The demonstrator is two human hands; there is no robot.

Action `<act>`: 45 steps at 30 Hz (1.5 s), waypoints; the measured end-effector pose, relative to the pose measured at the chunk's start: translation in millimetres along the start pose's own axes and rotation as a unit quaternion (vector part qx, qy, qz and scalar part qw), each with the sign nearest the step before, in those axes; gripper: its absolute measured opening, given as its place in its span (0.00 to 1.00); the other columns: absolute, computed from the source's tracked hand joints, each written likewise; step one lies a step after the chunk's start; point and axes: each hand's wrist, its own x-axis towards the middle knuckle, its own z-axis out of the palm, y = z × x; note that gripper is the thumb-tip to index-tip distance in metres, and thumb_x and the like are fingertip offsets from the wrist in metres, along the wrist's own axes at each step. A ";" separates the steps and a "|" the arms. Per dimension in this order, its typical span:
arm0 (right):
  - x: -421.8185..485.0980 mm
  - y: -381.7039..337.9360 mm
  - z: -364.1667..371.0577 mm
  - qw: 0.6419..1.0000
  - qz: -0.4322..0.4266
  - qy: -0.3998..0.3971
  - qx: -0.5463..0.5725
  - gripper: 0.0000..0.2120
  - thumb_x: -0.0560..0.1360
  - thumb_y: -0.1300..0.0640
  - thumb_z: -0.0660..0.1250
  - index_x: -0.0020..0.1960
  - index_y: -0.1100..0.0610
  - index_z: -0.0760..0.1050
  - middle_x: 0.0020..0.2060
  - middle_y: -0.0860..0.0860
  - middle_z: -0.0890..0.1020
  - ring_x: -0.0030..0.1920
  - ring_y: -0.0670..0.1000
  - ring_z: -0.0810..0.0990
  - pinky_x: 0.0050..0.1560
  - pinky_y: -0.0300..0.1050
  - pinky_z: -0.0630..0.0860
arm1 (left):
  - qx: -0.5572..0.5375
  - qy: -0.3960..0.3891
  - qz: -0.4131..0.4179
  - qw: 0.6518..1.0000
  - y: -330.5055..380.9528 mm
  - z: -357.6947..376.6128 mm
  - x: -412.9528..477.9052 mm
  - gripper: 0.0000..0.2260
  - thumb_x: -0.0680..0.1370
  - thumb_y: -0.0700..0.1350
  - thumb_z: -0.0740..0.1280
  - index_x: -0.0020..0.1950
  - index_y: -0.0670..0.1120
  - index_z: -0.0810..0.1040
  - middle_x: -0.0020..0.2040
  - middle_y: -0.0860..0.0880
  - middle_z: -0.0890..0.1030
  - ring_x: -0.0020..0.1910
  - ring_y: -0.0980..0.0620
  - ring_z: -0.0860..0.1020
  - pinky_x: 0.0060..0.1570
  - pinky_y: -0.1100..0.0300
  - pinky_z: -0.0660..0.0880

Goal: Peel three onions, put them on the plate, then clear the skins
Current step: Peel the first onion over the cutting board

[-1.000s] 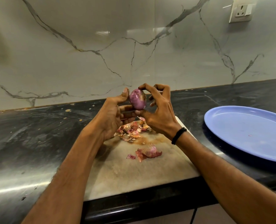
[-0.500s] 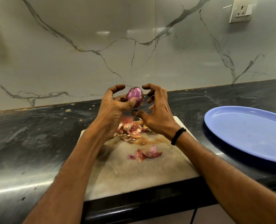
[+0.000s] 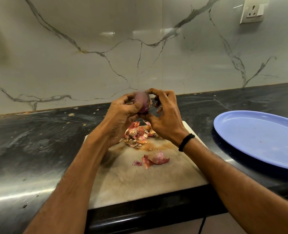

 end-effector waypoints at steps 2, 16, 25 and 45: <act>-0.2 -0.5 0.1 1.000 -0.009 -0.005 -0.004 0.33 0.66 0.64 0.78 0.68 0.60 0.70 0.55 0.57 0.68 0.50 0.49 0.70 0.51 0.23 0.69 | -0.018 0.007 -0.008 1.000 -0.8 0.9 -0.2 0.24 0.72 0.44 0.70 0.66 0.39 0.76 0.60 0.39 0.80 0.54 0.45 0.82 0.45 0.61 0.81; 0.2 -3.5 -3.9 0.999 -0.011 0.010 0.043 0.26 0.68 0.57 0.73 0.63 0.61 0.70 0.54 0.57 0.70 0.48 0.51 0.74 0.46 0.33 0.75 | -0.029 -0.014 -0.011 0.999 -2.0 -3.0 1.1 0.21 0.73 0.30 0.67 0.64 0.45 0.80 0.66 0.37 0.76 0.54 0.42 0.81 0.51 0.51 0.83; -0.4 -0.8 0.7 0.999 -0.028 0.027 0.034 0.23 0.68 0.62 0.74 0.60 0.62 0.72 0.53 0.58 0.71 0.48 0.49 0.72 0.49 0.30 0.73 | -0.039 -0.024 0.001 0.999 -1.6 -7.9 3.9 0.23 0.71 0.34 0.69 0.66 0.43 0.79 0.67 0.38 0.75 0.58 0.39 0.82 0.50 0.53 0.83; -0.9 -0.1 0.8 0.998 -0.050 0.048 0.000 0.15 0.71 0.60 0.73 0.54 0.53 0.74 0.52 0.56 0.70 0.49 0.50 0.72 0.45 0.35 0.74 | -0.035 -0.012 0.007 0.999 -3.1 -10.9 6.5 0.22 0.70 0.38 0.71 0.65 0.43 0.79 0.68 0.36 0.74 0.60 0.38 0.80 0.52 0.51 0.82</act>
